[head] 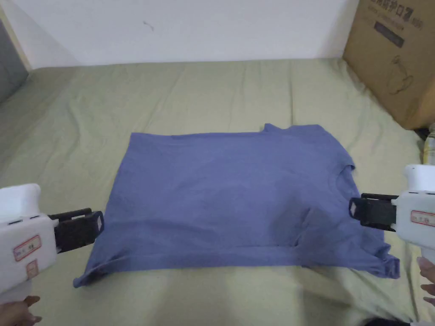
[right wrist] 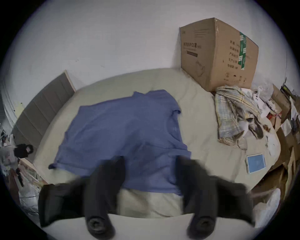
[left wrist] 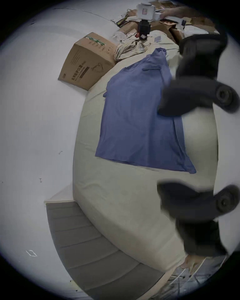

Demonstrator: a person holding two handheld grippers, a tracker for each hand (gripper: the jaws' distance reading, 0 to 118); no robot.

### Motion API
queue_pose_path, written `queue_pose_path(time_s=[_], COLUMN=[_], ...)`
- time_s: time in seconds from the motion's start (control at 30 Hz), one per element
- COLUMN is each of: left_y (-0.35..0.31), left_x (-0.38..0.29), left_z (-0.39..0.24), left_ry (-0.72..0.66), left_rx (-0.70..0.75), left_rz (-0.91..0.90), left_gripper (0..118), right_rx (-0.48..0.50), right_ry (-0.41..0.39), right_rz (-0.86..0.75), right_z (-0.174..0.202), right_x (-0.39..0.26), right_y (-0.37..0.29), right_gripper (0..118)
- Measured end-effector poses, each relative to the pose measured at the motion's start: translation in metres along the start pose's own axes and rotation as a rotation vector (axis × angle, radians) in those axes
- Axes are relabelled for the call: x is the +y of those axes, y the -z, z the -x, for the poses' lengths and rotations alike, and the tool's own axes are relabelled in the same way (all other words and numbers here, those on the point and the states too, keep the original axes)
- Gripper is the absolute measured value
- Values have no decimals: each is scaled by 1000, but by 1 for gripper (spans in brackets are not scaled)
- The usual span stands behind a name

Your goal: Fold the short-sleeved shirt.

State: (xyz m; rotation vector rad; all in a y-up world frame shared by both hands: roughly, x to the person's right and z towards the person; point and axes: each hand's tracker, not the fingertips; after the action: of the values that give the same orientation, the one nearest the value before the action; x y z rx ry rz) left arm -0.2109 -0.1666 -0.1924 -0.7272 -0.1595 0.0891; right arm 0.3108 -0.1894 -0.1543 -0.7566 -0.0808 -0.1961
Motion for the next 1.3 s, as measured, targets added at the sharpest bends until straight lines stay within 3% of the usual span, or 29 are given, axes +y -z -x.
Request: queue_pose_path(time_s=[0.03, 0.07, 0.27, 0.3, 0.33, 0.4, 0.5, 0.67, 0.7, 0.77, 0.8, 0.83, 0.93, 0.97, 1.0, 1.03, 1.07, 1.17, 1.3], left_y=[1, 3, 47, 60, 71, 89, 106, 118, 121, 119, 116, 110, 89, 82, 78, 74, 70, 66, 65], left_x=[0, 0, -3, -8, -13, -24, -43, -62, -58, -59, -58, -52, -46, -42, -40, -38, -37, -33, -32], left_z=[0, 0, 27, 33, 39, 47, 49, 35, 41, 37, 36, 39, 36, 36, 34, 33, 32, 30, 27], left_ry=[14, 29, 26, 36, 58, 69, 116, 130, 130, 127, 153, 150, 88, 69, 57, 48, 43, 31, 36], left_rx=[-3, -8, 54, 35, 14, 17, 17, 32, 27, 24, 71, 52, 12, 7, 3, -6, -9, -13, -8], left_rz=[8, 31, 291, 348, 388, 452, 526, 506, 506, 495, 458, 429, 349, 328, 317, 315, 309, 299, 300], left_gripper=[14, 0, 0, 5, 32, 103, 118, 112, 106, 39, 14, 2, 2, 2, 2, 2, 2, 2, 2], right_rx=[-12, -29, -19, -20, -24, -27, -28, -53, -58, -69, -70, -70, -54, -38, -22, -26, -48, -91, -90], right_ry=[-10, -23, -46, -49, -48, -39, -14, 2, 1, -2, -4, -6, 7, 19, 22, 22, 19, -17, -2], right_rz=[-20, -39, -50, -36, -20, 22, 63, 128, 135, 144, 149, 158, 201, 229, 258, 276, 297, 360, 448], right_z=[4, 9, 11, 8, 8, 2, -7, -19, -21, -25, -27, -31, -46, -51, -56, -61, -63, -77, -83], right_x=[2, 4, 11, 11, 10, 6, -2, -13, -15, -16, -16, -16, -15, -15, -15, -15, -17, -20, -26], right_y=[-4, -8, -16, -14, -9, -4, 4, 17, 19, 24, 25, 26, 36, 40, 47, 53, 60, 87, 108], right_gripper=[1, 1, 1, 1, 1, 1, 1, 1, 1, 1, 1, 1, 1, 6, 29, 80, 107, 111, 111])
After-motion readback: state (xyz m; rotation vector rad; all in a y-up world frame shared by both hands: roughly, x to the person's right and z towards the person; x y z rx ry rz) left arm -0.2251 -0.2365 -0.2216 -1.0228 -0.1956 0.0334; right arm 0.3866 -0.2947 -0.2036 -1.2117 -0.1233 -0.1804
